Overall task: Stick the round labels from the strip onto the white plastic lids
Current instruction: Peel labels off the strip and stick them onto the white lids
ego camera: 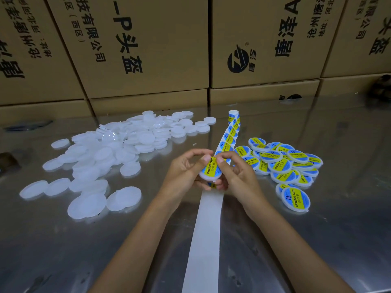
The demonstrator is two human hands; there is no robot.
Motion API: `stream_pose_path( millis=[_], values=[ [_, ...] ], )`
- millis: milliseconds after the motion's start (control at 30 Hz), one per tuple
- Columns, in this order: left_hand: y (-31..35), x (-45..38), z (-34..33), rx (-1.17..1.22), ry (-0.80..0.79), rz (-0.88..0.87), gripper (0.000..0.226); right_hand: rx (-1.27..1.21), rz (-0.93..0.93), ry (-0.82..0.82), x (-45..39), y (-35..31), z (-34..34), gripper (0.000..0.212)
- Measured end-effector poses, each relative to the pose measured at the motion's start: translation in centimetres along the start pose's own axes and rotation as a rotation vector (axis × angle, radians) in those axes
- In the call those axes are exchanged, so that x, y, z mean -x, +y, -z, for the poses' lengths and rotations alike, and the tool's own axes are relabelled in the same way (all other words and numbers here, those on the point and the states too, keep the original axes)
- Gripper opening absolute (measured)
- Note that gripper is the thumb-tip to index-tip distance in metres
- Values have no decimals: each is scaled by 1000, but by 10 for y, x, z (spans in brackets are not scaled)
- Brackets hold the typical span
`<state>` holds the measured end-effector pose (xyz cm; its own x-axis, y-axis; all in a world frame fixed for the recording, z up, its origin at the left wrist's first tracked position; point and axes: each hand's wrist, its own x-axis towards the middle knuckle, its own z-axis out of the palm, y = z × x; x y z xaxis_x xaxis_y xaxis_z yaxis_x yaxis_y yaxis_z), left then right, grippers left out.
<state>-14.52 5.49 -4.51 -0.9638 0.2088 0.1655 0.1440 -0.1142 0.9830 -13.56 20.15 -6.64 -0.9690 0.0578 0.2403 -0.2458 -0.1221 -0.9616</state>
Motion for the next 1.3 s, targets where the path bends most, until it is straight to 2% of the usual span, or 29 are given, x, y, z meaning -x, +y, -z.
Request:
stream_pose_path(
  millis=[67,200,267,433,567,667,900,1000,1067,1200,1300],
  values=[
    [2,0,1,-35,-9,-9,25,18,6,24,-1,2,-1,18],
    [3,-1,2,-56,-2,-26,15,100,19,46,-3,3,2,18],
    [1,0,1,-33,6,-22,14,77,-20,55,-3,2,3,17],
    [-1,1,1,22,48,21,10,44,-145,-3,-1,2,3,30],
    [-4,0,-3,30,66,33,8,-209,-241,-100,1,-2,4,16],
    [-8,-1,-6,24,99,25,5,-301,-261,-127,0,-3,6,20],
    [-14,-6,-17,-63,238,37,2,-239,-254,-55,-2,-1,5,26],
    [-14,-5,-15,-26,259,69,3,-232,-247,-40,-2,1,4,17],
    [-13,-4,-14,48,267,101,7,-111,-188,-53,-1,4,4,14],
    [-11,-5,-8,81,283,144,14,468,115,-59,4,8,3,25],
    [-10,-7,-5,107,236,176,21,595,148,-55,2,8,6,41]
  ],
)
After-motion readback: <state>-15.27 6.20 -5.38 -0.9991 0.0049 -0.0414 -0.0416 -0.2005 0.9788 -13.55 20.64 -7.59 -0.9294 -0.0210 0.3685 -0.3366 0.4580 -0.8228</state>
